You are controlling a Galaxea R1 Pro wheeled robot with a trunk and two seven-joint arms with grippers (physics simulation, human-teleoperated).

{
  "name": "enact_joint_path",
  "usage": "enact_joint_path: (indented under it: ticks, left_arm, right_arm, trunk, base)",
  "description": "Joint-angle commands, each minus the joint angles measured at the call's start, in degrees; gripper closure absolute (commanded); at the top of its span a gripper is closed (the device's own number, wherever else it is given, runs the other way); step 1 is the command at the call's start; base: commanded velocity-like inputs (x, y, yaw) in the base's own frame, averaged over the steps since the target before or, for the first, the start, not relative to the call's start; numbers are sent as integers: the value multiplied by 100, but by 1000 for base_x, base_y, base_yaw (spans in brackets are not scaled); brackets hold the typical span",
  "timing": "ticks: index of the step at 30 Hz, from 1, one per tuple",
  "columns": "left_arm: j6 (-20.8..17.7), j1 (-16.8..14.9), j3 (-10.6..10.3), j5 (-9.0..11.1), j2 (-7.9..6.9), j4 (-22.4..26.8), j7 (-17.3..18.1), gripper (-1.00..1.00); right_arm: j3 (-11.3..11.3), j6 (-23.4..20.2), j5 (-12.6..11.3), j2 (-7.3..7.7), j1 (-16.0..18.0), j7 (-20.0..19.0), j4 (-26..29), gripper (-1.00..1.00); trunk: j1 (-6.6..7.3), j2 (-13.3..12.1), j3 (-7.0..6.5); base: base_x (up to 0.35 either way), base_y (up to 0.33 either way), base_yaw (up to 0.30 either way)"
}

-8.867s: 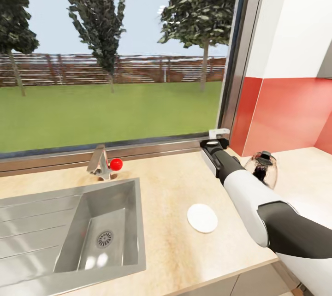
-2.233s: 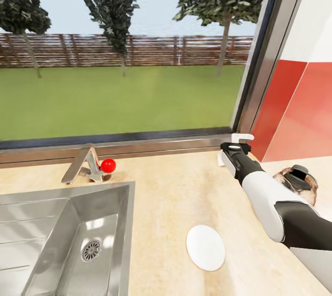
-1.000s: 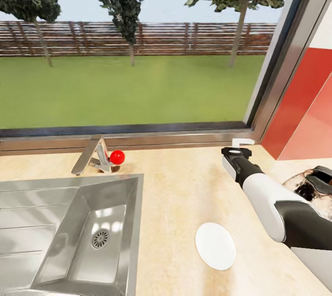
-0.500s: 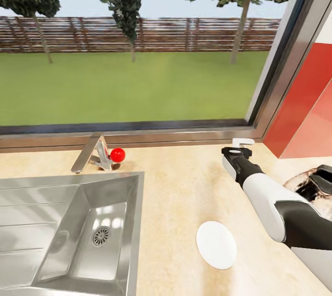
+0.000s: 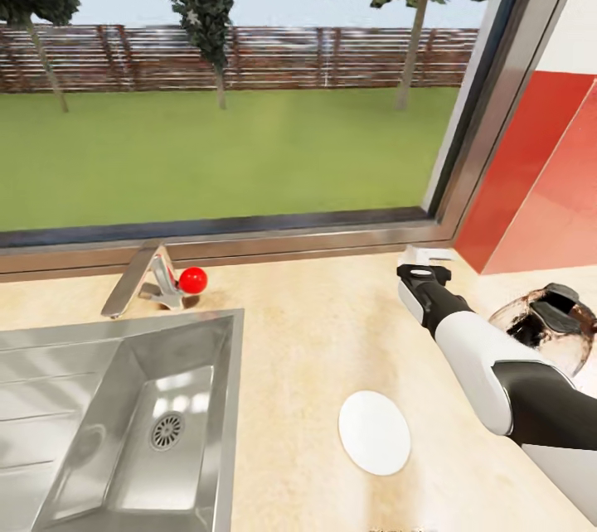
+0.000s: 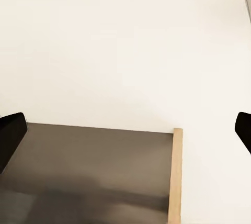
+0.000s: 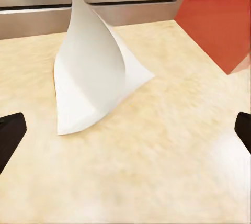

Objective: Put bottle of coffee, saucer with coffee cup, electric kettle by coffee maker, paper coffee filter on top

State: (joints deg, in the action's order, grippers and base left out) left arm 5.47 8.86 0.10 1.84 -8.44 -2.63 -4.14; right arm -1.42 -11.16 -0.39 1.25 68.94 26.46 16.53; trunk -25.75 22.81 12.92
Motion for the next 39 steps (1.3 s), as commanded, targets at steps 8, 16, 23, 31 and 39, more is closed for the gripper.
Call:
enact_joint_path:
  ticks: [8,16,23,31,39]
  left_arm:
    - [33,-6,-1,18,1,-9,-8,-100]
    - [33,-4,-1,18,1,-9,-8,-100]
    - [33,1,-1,18,1,-9,-8,-100]
    - [41,33,-1,20,1,-9,-8,-100]
    - [42,37,-1,18,1,-9,-8,-100]
  right_arm:
    - [-13,-45,-4,-3,4,17,20,-100]
    - [-3,-45,-4,-5,3,17,36,-100]
    - [5,505,-4,-7,5,17,156,-100]
    - [7,918,-4,18,5,17,181,-100]
    - [4,1062,3,41,5,17,179,-100]
  trunk:
    - [-3,11,25]
    - [-3,11,89]
    - [-3,11,153]
    - [-3,11,225]
    - [-3,11,298]
  base:
    - [0,0,-36]
    - [0,0,0]
    - [0,0,0]
    - [0,0,0]
    - [0,0,0]
